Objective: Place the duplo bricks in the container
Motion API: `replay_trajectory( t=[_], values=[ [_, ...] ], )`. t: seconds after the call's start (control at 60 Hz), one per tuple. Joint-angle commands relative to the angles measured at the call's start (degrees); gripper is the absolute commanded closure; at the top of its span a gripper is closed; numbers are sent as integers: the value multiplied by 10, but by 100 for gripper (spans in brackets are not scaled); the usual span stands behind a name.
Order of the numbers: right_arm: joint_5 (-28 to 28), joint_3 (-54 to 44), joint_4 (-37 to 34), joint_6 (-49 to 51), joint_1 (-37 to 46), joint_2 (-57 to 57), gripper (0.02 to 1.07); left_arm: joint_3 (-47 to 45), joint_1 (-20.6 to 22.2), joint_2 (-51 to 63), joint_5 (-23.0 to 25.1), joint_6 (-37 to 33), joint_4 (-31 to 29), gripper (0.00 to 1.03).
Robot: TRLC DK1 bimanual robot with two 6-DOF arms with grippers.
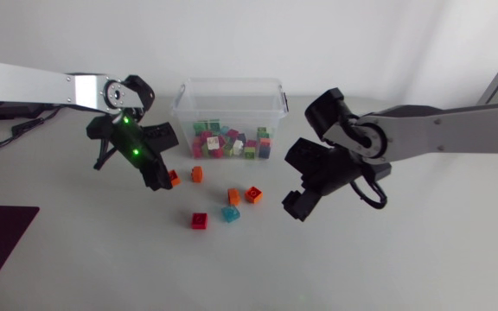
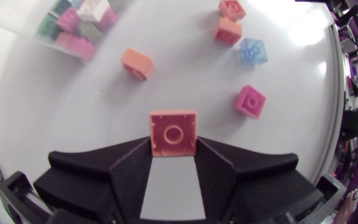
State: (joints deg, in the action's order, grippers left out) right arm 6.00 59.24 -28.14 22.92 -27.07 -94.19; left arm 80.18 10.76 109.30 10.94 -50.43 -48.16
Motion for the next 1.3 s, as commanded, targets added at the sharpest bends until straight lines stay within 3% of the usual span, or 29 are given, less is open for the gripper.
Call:
replay_trajectory(
  t=[0.0, 0.133, 0.333, 0.5, 0.7, 0.967, 1.117, 1.217, 1.283],
  values=[
    [2, 38, -3, -22, -10, -41, 12, 39, 10, -38, 21, 27, -14, 64],
    [3, 81, -10, -38, -24, -97, 14, 86, 15, -58, 64, 48, -45, 64],
    [3, 135, -19, -48, -50, -168, 15, 137, 13, -66, 109, 94, -43, 64],
    [2, 198, -46, -71, -56, -215, 15, 197, -2, -45, 150, 151, -21, 64],
    [-3, 233, -57, -79, -58, -253, 18, 237, -10, -14, 163, 213, 31, 63],
    [-3, 281, -74, -75, -61, -296, 39, 262, -20, 29, 179, 284, 124, 62],
    [-6, 302, -89, -76, -62, -310, 41, 281, -19, 57, 179, 290, 127, 62],
    [-6, 306, -91, -76, -63, -315, 65, 282, -15, 72, 179, 290, 130, 62],
    [-6, 303, -92, -76, -65, -315, 68, 282, -14, 83, 179, 290, 136, 62]
  ],
)
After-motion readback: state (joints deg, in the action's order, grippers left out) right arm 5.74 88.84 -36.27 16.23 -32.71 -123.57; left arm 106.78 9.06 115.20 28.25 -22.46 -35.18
